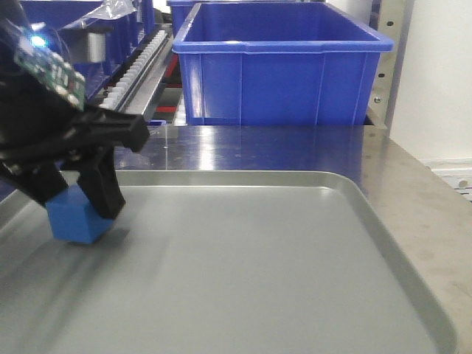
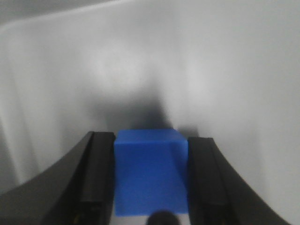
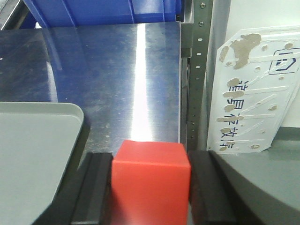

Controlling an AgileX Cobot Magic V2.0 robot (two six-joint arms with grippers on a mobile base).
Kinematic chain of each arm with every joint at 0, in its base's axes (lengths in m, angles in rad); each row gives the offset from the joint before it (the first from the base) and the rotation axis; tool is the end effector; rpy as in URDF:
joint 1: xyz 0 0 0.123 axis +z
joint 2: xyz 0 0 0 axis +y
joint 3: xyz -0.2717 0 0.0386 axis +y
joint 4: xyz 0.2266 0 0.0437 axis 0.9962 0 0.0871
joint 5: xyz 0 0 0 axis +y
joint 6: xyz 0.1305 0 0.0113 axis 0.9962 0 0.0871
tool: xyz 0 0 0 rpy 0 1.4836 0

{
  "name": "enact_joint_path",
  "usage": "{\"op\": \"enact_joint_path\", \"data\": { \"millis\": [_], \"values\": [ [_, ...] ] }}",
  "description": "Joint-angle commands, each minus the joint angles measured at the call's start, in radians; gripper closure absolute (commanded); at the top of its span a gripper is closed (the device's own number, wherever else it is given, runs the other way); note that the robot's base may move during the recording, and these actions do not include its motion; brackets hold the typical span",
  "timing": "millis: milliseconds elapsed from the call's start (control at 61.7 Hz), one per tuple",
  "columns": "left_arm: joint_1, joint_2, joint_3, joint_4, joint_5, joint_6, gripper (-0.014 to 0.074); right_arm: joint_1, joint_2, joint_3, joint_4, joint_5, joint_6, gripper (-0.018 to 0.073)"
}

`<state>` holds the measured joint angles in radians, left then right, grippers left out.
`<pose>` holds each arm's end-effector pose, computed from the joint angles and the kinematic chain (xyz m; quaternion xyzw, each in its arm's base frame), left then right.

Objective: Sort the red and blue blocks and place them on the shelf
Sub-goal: 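Lift the blue cube off the tray with the left gripper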

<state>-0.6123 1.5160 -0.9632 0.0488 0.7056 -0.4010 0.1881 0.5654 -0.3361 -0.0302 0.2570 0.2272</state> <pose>0.2400 -0.1635 0.1940 0.1183 0.9728 -0.0795 0.1828 0.1402 0.0257 0.2412 0.0062 0.8332 0.1029 0.5433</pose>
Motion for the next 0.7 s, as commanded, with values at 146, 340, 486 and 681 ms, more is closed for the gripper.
{"op": "enact_joint_path", "data": {
  "millis": [146,340,486,681],
  "values": [
    [0.026,-0.143,-0.029,0.083,-0.031,-0.003,0.0472,-0.006,-0.002,-0.027,-0.012,-0.088,-0.007,0.051],
    [0.101,-0.26,-0.029,0.119,-0.044,-0.003,0.0472,-0.006,-0.002,-0.027,-0.012,-0.088,-0.007,0.051],
    [0.169,-0.353,-0.029,0.131,-0.037,-0.003,0.0472,-0.006,-0.002,-0.027,-0.012,-0.088,-0.007,0.051],
    [0.261,-0.49,0.019,0.147,-0.037,-0.003,0.0472,-0.006,-0.002,-0.027,-0.012,-0.088,-0.007,0.051]
  ]
}}
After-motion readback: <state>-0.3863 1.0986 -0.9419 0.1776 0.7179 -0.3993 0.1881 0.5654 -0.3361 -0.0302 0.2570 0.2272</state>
